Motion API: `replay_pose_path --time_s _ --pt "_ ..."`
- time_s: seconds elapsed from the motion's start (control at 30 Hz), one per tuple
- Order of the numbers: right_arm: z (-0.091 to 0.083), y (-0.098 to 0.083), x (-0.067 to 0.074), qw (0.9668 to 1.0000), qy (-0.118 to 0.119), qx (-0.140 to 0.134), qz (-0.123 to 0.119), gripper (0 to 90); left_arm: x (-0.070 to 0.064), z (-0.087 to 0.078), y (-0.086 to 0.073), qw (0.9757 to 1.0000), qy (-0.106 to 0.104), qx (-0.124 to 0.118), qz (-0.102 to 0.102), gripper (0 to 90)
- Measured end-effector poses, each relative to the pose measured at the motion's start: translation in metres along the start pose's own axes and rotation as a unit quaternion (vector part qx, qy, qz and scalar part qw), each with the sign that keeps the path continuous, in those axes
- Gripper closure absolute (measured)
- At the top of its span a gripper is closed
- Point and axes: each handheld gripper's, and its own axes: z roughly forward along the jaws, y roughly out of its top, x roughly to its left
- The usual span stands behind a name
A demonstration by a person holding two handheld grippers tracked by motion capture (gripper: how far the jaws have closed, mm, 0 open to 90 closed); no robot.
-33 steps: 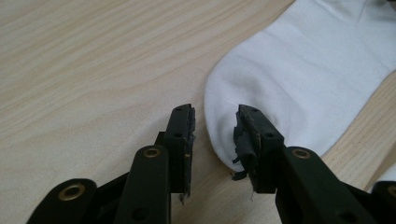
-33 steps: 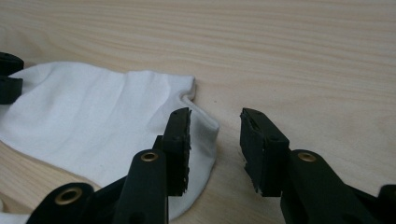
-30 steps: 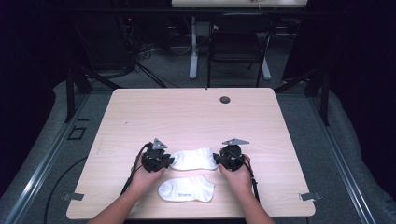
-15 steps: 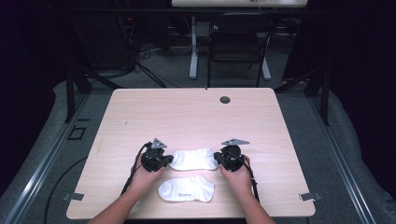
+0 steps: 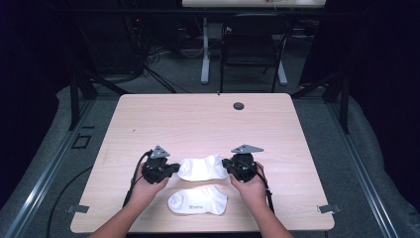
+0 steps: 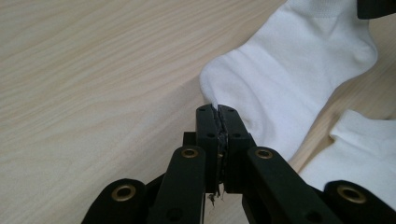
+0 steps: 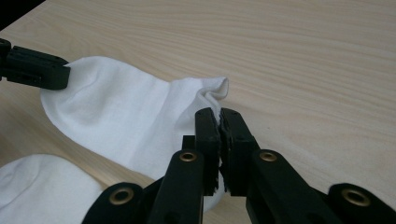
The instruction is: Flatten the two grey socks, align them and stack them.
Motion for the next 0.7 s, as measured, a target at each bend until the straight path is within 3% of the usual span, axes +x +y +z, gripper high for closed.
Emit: replay_pose_path --time_s 0.7 --pt "-0.025 -0.015 0.019 0.9995 0.025 0.001 -0.018 86.7 -0.015 -0.032 -0.023 0.9998 -0.017 -0.012 0.004 88.4"
